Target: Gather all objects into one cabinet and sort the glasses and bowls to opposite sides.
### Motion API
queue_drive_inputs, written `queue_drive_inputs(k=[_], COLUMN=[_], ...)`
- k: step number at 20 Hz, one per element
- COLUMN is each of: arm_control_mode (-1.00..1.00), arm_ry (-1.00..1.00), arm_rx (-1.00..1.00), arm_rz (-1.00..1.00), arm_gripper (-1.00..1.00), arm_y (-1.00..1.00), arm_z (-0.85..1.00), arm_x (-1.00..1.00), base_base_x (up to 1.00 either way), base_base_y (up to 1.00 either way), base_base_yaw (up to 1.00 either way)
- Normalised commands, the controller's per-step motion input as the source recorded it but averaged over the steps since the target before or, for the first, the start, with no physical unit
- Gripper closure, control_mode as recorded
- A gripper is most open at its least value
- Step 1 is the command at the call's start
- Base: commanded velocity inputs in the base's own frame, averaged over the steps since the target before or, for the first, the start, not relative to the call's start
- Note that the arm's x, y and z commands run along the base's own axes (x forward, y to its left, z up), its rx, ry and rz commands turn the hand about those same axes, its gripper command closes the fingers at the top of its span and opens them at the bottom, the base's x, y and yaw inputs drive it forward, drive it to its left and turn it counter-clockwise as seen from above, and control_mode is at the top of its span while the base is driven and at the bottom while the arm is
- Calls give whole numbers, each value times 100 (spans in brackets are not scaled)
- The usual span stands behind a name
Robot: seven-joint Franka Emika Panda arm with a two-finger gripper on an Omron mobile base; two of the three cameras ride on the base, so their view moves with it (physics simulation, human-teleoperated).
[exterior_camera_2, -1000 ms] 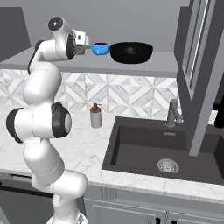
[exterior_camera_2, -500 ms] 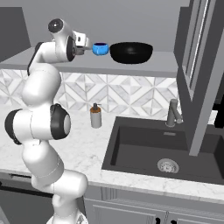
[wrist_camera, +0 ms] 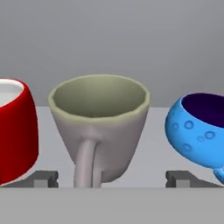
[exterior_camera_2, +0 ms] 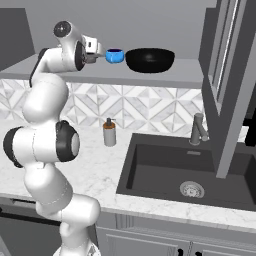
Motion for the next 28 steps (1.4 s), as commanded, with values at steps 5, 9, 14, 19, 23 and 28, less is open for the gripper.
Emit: queue_drive_inputs(k=[5, 9, 14, 19, 23, 28], arm_control_mode=[-100, -100, -100, -100, -100, -100], arm_ry=[-19, -22, -15, -11, -12, -13], arm_rx=[0, 0, 0, 0, 0, 0], arm_rz=[0, 0, 0, 0, 0, 0], arm_gripper=[-100, -100, -100, -100, -100, -100], arm_y=[-1, -3, -6, -9, -9, -6], arm_z=[31, 43, 26, 14, 11, 12], arm_x=[-96, -100, -100, -100, -100, -100], base_base_x=[0, 0, 0, 0, 0, 0], base_base_y=[0, 0, 0, 0, 0, 0], base_base_yaw=[0, 0, 0, 0, 0, 0])
